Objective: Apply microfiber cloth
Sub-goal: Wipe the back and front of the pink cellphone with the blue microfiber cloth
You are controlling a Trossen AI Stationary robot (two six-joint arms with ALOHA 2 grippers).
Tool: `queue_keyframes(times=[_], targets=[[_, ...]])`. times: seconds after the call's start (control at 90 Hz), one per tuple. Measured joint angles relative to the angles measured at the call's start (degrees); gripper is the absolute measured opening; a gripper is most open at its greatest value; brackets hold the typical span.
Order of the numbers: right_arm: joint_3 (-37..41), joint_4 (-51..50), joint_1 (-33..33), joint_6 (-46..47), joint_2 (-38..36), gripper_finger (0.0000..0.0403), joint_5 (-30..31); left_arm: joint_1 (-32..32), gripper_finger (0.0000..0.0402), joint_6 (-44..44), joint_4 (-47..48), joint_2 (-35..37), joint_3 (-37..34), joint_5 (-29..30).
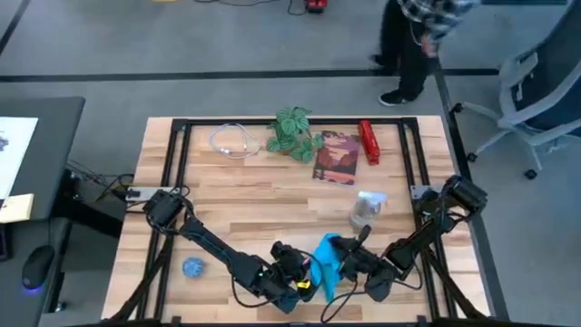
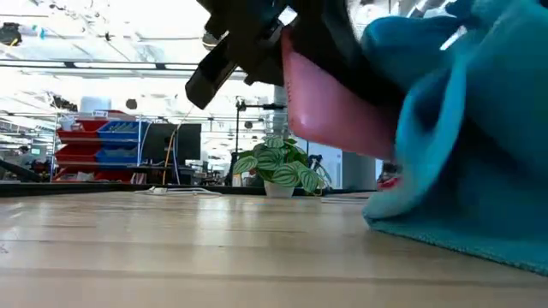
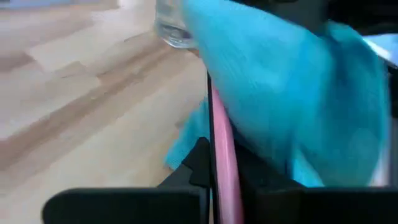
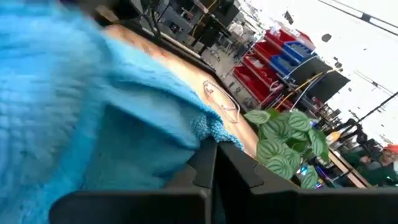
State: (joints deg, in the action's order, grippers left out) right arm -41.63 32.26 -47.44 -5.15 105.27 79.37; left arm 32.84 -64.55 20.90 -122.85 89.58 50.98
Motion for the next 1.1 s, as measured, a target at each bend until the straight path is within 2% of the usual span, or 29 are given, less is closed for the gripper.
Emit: queue_keyframes(times=[0.089, 0.211, 0.5, 0.678, 0.756, 0.956, 1.022, 1.1], targets=[[0.00, 0.67, -0.64, -0.74, -0.02, 0.0000, -0.47, -0.17, 0.0005, -5.47, 7.77, 0.00, 0.00, 2.76], [0.00, 0.48, -2.65, -0.76, -0.04, 0.0000, -0.33, 0.30, 0.0005, -12.21, 14.46, 0.00, 0.00, 3.02], [0.00, -3.31, -13.78, -0.91, -0.07, 0.0000, 0.97, 1.79, 0.0005, -12.10, 13.53, 0.00, 0.00, 5.60], [0.01, -4.38, -22.08, -0.91, -0.07, 0.0000, 8.58, 1.70, 0.0005, -11.55, 12.91, 0.00, 0.00, 5.69], [0.02, -4.30, -24.63, 0.42, -0.49, 0.0005, 9.29, 1.68, 0.0008, -10.23, 11.39, 0.00, -0.02, 6.22], [0.02, -8.03, -26.27, 7.55, -2.93, 0.0057, 3.20, 1.70, 0.0009, -7.49, 8.20, 0.00, -0.02, 6.34], [-0.10, -12.92, -26.25, 10.90, -4.14, 0.0080, -0.38, 1.68, 0.0010, -6.87, 7.79, 0.00, -0.02, 6.35], [0.02, -23.44, -26.13, 18.37, -7.37, 0.0104, -5.85, 1.66, 0.0010, -6.62, 7.37, 0.00, -0.02, 6.38]])
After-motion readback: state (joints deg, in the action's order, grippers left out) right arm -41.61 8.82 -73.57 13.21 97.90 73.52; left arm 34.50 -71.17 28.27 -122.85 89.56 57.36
